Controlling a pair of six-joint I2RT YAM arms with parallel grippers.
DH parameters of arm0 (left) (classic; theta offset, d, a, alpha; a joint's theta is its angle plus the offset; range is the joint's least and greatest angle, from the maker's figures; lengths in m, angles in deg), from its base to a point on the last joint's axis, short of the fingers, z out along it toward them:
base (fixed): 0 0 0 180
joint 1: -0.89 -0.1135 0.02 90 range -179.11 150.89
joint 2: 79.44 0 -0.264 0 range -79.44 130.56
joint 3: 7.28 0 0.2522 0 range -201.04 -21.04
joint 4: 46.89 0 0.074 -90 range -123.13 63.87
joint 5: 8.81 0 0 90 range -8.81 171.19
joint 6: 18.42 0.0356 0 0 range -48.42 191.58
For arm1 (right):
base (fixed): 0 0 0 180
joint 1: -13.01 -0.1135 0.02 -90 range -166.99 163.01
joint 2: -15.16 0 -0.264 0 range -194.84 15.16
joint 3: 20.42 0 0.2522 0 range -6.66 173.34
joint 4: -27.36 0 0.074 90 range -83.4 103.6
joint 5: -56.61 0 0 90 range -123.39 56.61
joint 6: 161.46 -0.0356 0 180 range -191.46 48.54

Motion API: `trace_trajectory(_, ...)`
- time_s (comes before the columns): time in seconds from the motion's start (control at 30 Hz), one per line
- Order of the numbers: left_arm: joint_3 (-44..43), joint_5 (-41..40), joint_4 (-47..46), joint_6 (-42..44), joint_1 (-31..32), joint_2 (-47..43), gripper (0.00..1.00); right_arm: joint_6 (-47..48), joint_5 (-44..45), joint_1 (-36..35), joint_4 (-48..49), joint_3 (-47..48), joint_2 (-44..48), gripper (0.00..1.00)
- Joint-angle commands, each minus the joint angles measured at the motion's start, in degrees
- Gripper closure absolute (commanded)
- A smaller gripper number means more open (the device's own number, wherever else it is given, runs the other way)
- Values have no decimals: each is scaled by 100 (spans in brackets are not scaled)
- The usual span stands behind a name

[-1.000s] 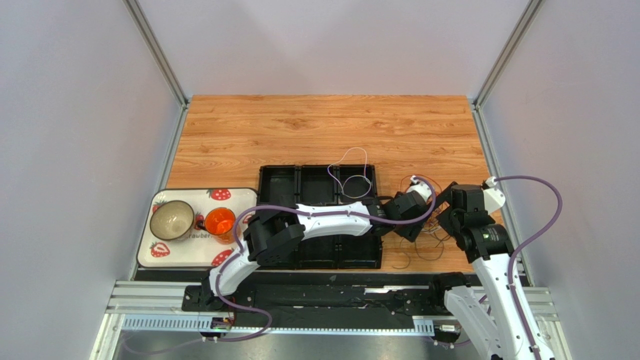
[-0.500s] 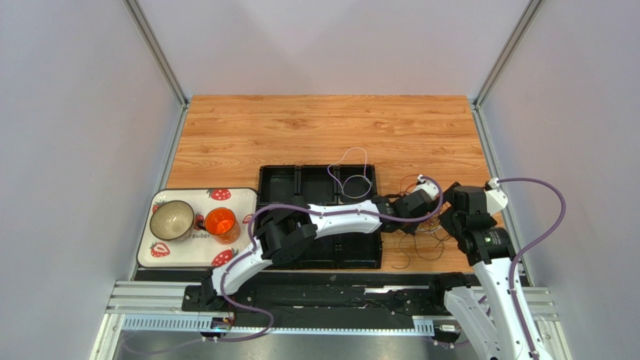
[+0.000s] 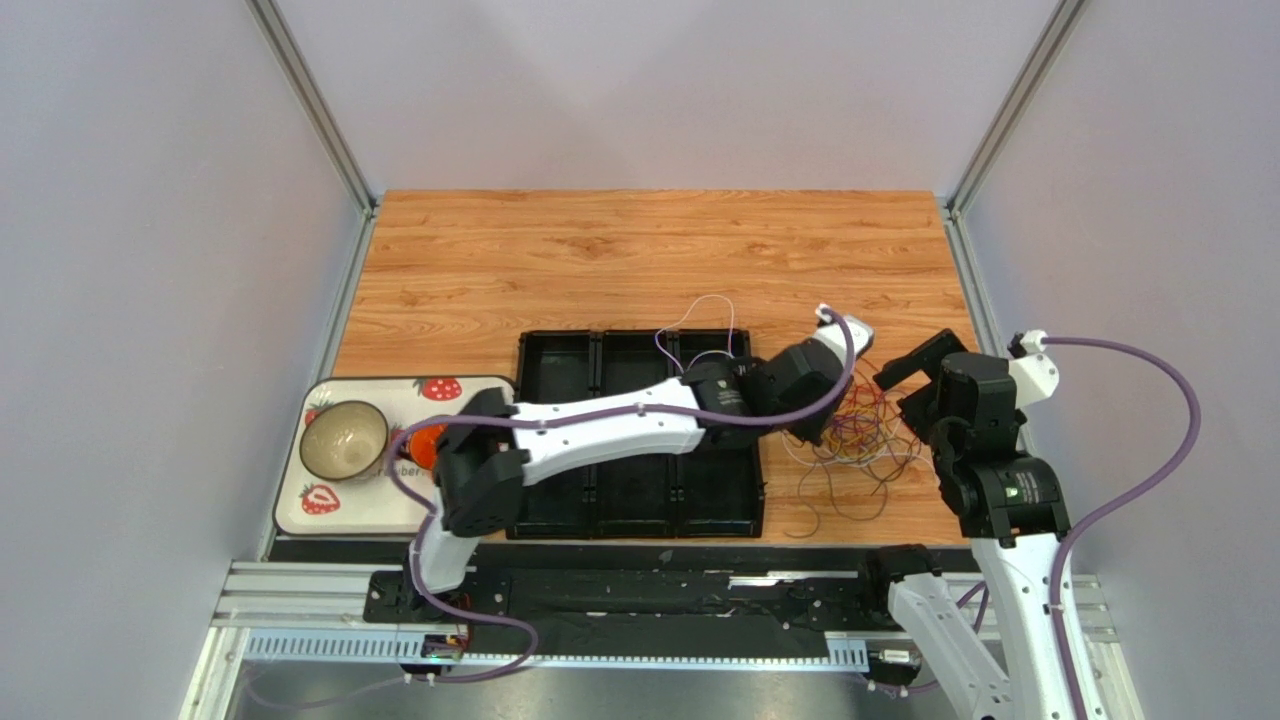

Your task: Untangle the cables

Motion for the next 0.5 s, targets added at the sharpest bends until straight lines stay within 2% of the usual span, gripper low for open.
trace_trajectory(0.0,22,195,-147,93,-150,-1037,100,-37,158,-22,148,156,19,0)
trace_trajectory(0.23,215,-157,775,181,-168,-1993,100,-186,-544,-14,350,-415,81,2)
trace_trajectory(0.47,1285,-508,1075,-91,-168,-2926,100,-283,-940,-22,526,-837,125,2)
